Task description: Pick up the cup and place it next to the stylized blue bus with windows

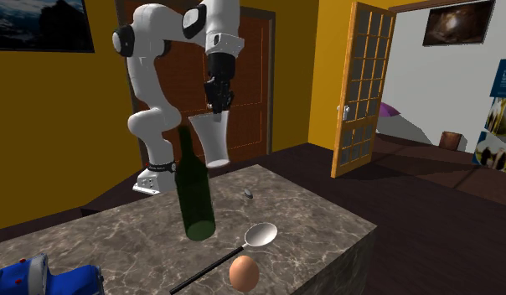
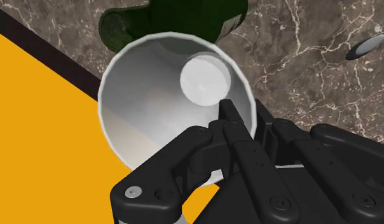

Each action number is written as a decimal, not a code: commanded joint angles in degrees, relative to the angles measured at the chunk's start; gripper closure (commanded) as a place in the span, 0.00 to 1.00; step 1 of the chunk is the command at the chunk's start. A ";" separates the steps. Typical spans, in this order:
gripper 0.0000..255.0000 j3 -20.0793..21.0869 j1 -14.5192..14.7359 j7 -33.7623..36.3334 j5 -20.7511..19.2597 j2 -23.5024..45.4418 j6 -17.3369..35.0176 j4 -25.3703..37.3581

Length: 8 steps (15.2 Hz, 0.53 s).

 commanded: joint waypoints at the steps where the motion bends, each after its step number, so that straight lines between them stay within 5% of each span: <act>1: 1.00 -1.42 -1.00 -2.22 -0.37 -1.78 0.58 -1.70; 8: 1.00 -6.96 -4.52 -10.16 -2.08 -7.53 2.70 -6.83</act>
